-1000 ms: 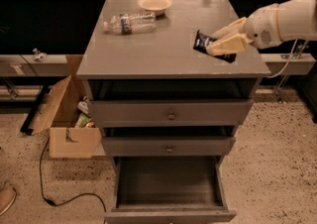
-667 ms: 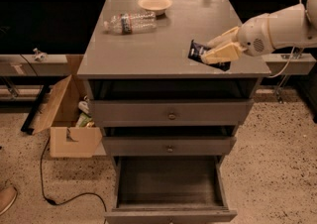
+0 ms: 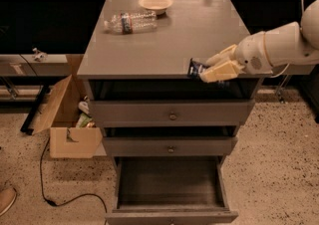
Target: Place rxbar blueberry into bottom drawer
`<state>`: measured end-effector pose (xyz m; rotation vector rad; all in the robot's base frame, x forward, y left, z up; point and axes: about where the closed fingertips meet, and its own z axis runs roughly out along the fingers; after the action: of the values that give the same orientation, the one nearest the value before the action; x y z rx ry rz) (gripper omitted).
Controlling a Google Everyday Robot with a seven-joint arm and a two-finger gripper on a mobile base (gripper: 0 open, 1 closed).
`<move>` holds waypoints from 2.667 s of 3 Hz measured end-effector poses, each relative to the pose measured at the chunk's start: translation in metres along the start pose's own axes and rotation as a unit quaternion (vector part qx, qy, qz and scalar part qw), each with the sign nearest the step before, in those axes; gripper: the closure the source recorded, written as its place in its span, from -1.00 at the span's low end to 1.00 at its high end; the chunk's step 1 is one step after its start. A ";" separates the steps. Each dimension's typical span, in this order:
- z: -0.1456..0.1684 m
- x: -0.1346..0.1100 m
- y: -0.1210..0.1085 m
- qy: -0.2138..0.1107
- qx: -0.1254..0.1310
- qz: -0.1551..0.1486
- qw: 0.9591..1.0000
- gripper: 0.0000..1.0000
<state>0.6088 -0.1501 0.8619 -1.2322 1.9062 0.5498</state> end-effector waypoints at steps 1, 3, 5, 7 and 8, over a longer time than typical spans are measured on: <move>0.014 0.049 0.037 0.023 -0.011 0.022 0.999 1.00; 0.092 0.178 0.127 0.020 -0.064 0.115 0.991 1.00; 0.115 0.221 0.135 0.007 -0.060 0.150 0.987 1.00; 0.206 0.346 0.158 -0.022 -0.047 0.252 0.966 1.00; 0.258 0.396 0.167 -0.028 -0.034 0.305 0.951 1.00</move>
Offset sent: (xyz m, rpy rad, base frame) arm -0.1409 0.0025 -0.2156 0.0034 0.2650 -0.0569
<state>0.4691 -0.1169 0.3819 -0.6330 2.2265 0.9624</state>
